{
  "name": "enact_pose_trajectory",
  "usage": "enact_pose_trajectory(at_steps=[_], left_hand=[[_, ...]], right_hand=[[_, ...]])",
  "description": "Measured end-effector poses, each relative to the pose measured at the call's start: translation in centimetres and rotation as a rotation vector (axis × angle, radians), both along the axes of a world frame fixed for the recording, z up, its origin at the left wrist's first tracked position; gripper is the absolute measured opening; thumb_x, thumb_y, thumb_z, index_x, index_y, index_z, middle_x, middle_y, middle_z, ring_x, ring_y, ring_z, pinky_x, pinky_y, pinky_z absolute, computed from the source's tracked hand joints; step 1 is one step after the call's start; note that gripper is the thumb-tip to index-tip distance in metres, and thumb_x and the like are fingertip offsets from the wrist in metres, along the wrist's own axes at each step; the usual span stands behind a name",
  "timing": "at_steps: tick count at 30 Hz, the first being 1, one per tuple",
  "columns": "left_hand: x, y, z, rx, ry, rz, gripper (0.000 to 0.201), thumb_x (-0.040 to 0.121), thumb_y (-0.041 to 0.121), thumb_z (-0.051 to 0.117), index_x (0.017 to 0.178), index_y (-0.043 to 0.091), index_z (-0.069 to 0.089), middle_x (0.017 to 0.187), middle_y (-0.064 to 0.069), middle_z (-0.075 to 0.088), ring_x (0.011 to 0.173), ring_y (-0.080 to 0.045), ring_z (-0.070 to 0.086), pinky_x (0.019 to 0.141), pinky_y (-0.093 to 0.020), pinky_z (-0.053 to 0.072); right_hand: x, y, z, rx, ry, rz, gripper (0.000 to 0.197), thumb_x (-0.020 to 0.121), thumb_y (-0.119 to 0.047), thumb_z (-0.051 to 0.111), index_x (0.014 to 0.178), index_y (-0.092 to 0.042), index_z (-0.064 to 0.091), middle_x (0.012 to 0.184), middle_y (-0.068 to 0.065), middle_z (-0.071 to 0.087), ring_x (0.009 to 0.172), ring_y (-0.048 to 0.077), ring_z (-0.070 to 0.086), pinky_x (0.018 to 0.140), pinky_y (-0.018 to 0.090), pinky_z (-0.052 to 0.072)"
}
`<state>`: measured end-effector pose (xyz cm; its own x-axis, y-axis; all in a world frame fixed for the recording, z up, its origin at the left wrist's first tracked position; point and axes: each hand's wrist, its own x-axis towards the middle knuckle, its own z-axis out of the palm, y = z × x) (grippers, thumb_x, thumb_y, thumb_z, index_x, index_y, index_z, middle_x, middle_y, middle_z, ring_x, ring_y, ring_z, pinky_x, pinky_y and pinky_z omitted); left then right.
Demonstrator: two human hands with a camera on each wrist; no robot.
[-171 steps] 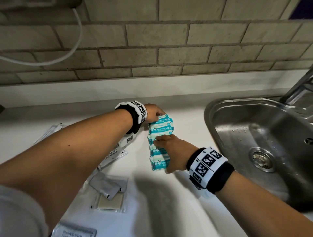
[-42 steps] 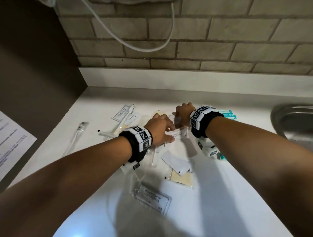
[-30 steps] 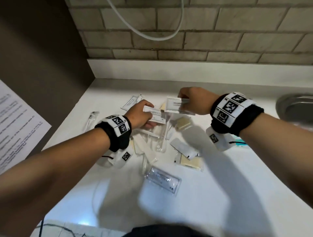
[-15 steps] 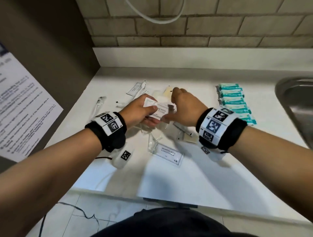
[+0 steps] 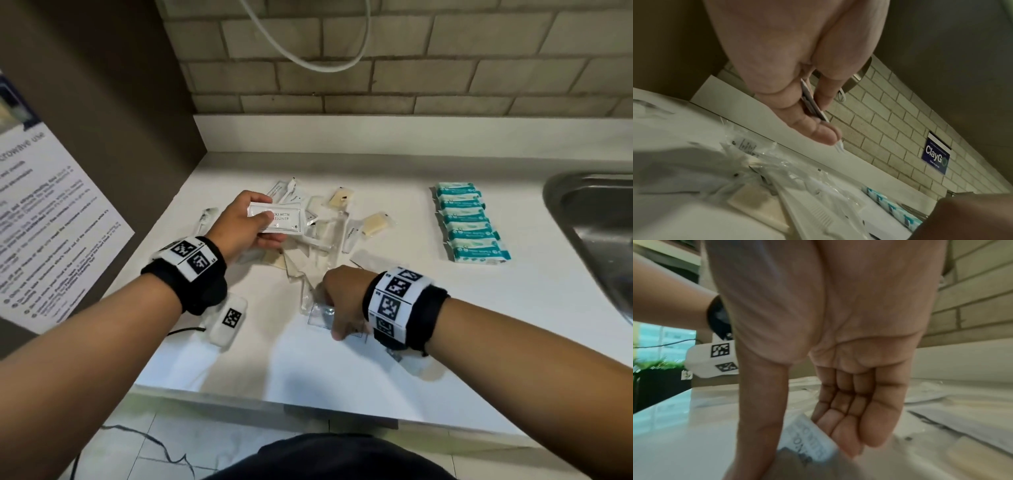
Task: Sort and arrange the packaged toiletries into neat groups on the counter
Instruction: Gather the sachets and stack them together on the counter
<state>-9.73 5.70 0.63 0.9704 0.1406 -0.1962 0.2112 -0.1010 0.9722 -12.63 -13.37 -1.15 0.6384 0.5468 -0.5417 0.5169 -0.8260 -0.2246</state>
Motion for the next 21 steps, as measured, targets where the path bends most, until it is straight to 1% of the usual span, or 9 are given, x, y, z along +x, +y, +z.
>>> enact_pose_trajectory(at_steps=[4,5,7,9,11,13,16,19,21], left_hand=[[0.3,1.8,-0.1,0.012,-0.024,0.039,0.019,0.099,0.003,0.046,0.115,0.013,0.046,0.103,-0.017,0.062,0.059,-0.019,0.071,0.053,-0.026,0.059],[0.5,2.4,0.0,0.018,-0.032,0.051,0.019,0.098,0.002,0.045,0.115,0.013,0.046,0.101,-0.016,0.063,0.06,-0.02,0.071,0.055,-0.027,0.06],[0.9,3.6,0.4,0.008,-0.054,0.08,0.021,0.097,0.0,0.041,0.113,0.013,0.047,0.099,-0.016,0.063,0.059,-0.02,0.071,0.058,-0.029,0.061],[1.4,4.7,0.9,-0.013,-0.084,0.108,0.024,0.095,-0.002,0.037,0.111,0.013,0.047,0.097,-0.017,0.064,0.057,-0.021,0.07,0.055,-0.028,0.06],[1.9,5.5,1.3,-0.016,-0.112,0.126,0.026,0.094,-0.002,0.034,0.112,0.012,0.047,0.097,-0.018,0.063,0.056,-0.021,0.069,0.051,-0.026,0.058],[2.6,5.9,1.6,-0.025,-0.13,0.132,0.027,0.095,-0.002,0.034,0.113,0.012,0.047,0.099,-0.018,0.062,0.056,-0.02,0.069,0.051,-0.025,0.058],[3.6,6.9,1.6,-0.014,-0.146,0.136,0.026,0.094,-0.003,0.034,0.114,0.01,0.046,0.1,-0.02,0.062,0.055,-0.02,0.068,0.052,-0.026,0.058],[4.9,7.6,1.4,0.006,-0.146,0.122,0.025,0.094,-0.004,0.035,0.112,0.01,0.046,0.099,-0.023,0.063,0.056,-0.02,0.069,0.053,-0.027,0.059],[5.9,7.9,1.2,-0.002,-0.136,0.125,0.025,0.094,-0.004,0.036,0.112,0.011,0.046,0.099,-0.021,0.064,0.057,-0.02,0.069,0.053,-0.027,0.059]], right_hand=[[1.3,0.2,0.0,-0.012,0.033,-0.006,0.025,0.061,-0.008,0.077,0.067,-0.014,0.054,0.063,-0.001,0.056,0.056,0.019,0.049,0.05,0.02,0.04],[1.8,0.4,0.6,-0.016,0.042,-0.004,0.021,0.061,-0.007,0.078,0.069,-0.014,0.06,0.065,-0.004,0.061,0.059,0.016,0.054,0.05,0.019,0.043],[3.2,1.0,2.6,0.018,0.076,0.003,0.025,0.068,-0.012,0.081,0.09,-0.016,0.071,0.081,-0.008,0.07,0.075,0.013,0.062,0.058,0.02,0.047],[5.1,2.0,4.7,0.054,0.044,0.015,0.029,0.076,-0.023,0.077,0.104,-0.016,0.071,0.09,-0.006,0.071,0.084,0.016,0.064,0.069,0.025,0.05],[7.5,3.0,6.3,0.073,-0.033,0.011,0.023,0.079,-0.028,0.076,0.095,-0.012,0.071,0.085,-0.001,0.071,0.079,0.018,0.064,0.075,0.028,0.052],[10.0,4.0,7.0,0.094,-0.121,-0.013,0.025,0.077,-0.024,0.079,0.091,-0.009,0.065,0.081,0.0,0.065,0.075,0.019,0.059,0.071,0.028,0.049],[13.6,5.9,6.7,0.051,-0.273,-0.014,0.034,0.076,-0.025,0.08,0.095,-0.01,0.056,0.093,0.001,0.052,0.085,0.021,0.05,0.072,0.027,0.04],[15.6,7.6,5.4,-0.007,-0.217,0.011,0.036,0.081,-0.023,0.075,0.11,-0.007,0.064,0.098,0.001,0.049,0.089,0.018,0.046,0.076,0.027,0.04],[16.2,8.5,3.9,-0.071,-0.174,0.041,0.027,0.082,-0.024,0.072,0.102,-0.007,0.068,0.088,0.002,0.054,0.086,0.019,0.049,0.074,0.027,0.04]])
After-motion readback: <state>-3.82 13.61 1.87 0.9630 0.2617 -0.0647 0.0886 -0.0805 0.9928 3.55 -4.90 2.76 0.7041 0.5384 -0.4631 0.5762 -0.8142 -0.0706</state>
